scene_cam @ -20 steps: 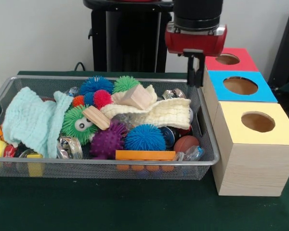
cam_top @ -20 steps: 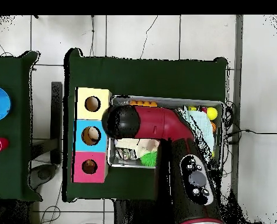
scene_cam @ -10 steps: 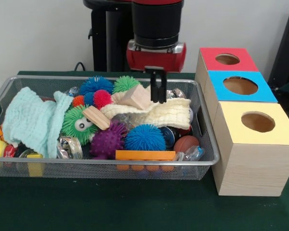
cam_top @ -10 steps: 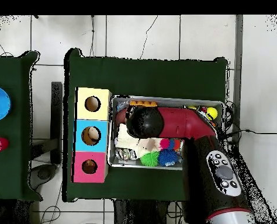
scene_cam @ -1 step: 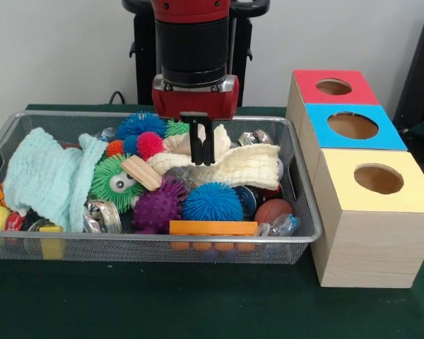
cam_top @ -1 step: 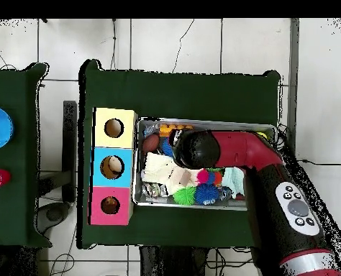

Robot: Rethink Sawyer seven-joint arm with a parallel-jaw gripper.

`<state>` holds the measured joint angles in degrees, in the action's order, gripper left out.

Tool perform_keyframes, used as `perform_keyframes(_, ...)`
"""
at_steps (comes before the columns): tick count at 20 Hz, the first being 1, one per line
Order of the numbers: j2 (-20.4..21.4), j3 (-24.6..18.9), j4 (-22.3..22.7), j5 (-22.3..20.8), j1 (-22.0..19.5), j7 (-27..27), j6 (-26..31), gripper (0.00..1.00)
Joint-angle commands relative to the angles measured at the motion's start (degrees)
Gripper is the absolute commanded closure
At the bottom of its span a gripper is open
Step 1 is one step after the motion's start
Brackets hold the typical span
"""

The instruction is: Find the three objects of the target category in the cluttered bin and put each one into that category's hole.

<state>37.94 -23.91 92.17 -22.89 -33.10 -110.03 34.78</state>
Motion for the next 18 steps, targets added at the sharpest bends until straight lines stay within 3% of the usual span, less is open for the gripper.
perform_keyframes(1, -3.66, -9.37, -6.09, -6.28, -2.85, 25.09, 7.73, 1.00)
perform_keyframes(6, -3.89, -9.78, -5.26, -6.91, -3.61, 23.72, 7.40, 1.00)
perform_keyframes(12, -1.40, -9.08, -3.02, -6.18, -3.68, 21.04, 7.30, 1.00)
perform_keyframes(18, -2.34, -10.13, -5.97, -6.43, -4.57, 24.58, 10.60, 1.00)
